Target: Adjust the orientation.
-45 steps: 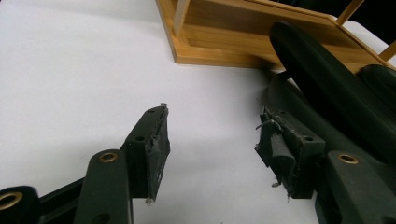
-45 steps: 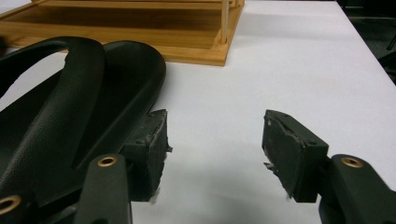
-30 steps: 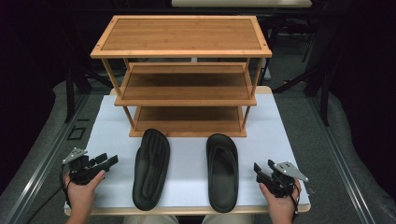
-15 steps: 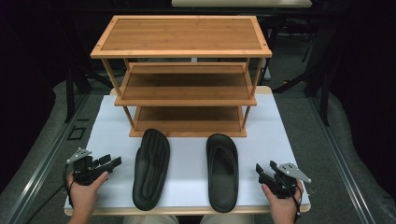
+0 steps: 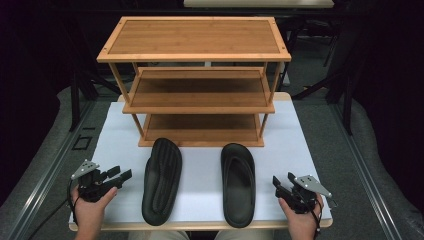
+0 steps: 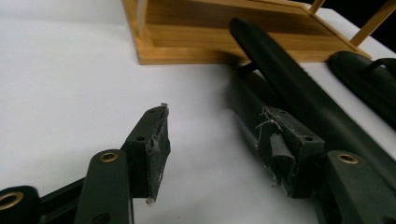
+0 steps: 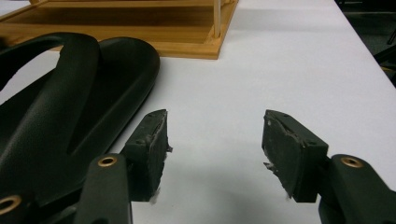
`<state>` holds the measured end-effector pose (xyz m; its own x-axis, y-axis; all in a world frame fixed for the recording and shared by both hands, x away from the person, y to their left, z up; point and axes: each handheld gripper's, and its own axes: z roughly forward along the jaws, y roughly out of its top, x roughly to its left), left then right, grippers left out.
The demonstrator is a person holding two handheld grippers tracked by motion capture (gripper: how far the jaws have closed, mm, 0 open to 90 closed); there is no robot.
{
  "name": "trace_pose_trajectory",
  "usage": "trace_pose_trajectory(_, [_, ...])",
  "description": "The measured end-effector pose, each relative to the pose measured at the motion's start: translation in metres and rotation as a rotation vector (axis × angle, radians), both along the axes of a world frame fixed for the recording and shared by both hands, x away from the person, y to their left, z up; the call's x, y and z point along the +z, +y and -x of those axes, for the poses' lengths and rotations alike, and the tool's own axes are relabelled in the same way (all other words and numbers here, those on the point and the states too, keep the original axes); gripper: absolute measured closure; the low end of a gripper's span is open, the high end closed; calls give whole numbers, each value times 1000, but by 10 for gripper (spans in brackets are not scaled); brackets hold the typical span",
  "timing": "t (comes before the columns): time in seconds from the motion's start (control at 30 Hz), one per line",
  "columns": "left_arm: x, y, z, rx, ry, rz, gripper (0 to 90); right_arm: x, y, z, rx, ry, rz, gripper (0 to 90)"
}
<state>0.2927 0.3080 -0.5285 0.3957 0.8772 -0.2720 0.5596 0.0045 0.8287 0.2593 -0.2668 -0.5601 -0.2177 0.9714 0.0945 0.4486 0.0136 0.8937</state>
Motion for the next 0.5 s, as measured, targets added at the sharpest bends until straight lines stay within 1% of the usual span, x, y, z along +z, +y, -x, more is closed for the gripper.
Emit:
trace_pose_trajectory(0.03, [0, -3, 0, -17, -1, -6, 438, -1, 0, -1, -2, 10, 2, 402])
trace_pose_trajectory(0.1, [0, -5, 0, -25, 2, -11, 449, -1, 0, -1, -1, 11, 2, 402])
trace_pose_trajectory(0.13, [1, -8, 0, -38, 8, -21, 488, -2, 0, -1, 3, 12, -2, 402])
trace_pose_trajectory(0.17, [1, -8, 0, -38, 8, -21, 508, -2, 0, -1, 5, 12, 0, 402])
trace_pose_trajectory(0.2, [0, -10, 0, -47, 13, -28, 508, -2, 0, -1, 5, 12, 0, 402])
trace_pose_trajectory(0.23, [0, -11, -1, -55, 21, -43, 550, -2, 0, -1, 5, 11, -3, 402])
trace_pose_trajectory(0.27, [0, -13, -1, -65, 26, -47, 584, -2, 0, 0, 6, 10, -5, 402])
trace_pose_trajectory(0.3, [-1, -14, -1, -75, 38, -48, 626, -2, 0, 0, 8, 10, -6, 402])
trace_pose_trajectory(0.33, [-2, -15, -2, -91, 51, -44, 649, -2, 0, 0, 8, 9, -7, 402])
trace_pose_trajectory(0.37, [-3, -17, -3, -109, 66, -45, 706, -2, 0, 0, 10, 9, -8, 402])
trace_pose_trajectory(0.4, [-5, -19, -4, -121, 77, -50, 706, -2, 0, 0, 10, 9, -8, 402])
trace_pose_trajectory(0.43, [-7, -22, -5, -136, 93, -66, 747, -2, 0, 0, 10, 8, -9, 402])
trace_pose_trajectory(0.5, [-10, -25, -7, -153, 107, -71, 777, -2, 1, 0, 13, 12, -4, 402])
